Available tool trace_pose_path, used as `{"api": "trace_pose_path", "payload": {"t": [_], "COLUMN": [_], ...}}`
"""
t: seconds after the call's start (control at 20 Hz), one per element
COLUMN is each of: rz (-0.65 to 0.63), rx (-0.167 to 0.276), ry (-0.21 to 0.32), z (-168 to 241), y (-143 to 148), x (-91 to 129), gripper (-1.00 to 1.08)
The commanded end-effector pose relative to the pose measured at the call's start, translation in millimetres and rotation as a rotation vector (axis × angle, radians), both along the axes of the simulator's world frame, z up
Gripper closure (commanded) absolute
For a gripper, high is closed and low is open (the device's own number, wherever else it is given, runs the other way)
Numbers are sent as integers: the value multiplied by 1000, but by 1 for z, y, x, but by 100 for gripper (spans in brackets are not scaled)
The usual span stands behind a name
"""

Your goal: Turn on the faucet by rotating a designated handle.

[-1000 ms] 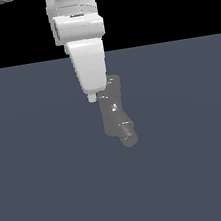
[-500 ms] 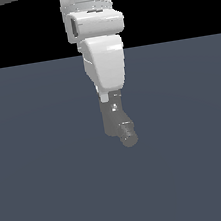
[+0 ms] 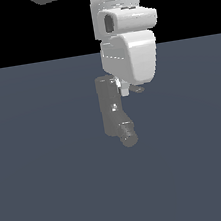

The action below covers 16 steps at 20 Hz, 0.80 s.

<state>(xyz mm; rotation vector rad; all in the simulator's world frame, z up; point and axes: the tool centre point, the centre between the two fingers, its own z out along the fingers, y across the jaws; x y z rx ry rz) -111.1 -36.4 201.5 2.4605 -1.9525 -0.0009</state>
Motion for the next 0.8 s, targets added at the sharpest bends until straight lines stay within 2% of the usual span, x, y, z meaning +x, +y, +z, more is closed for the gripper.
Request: {"api": "trace_pose_path", "payload": {"t": [0.0,0.25,0.3,0.35,0.75], "rz": [-23,-25,-25,4,-4], "rx": [0,0,0,0,0], "ry": [-1,-1,-1,0,0], "z": [0,0,0,0,0], "y": [-24,-51,-51,-32,-51], "x": [3,8,8,10,34], "gripper": [108,108,108,108,108]}}
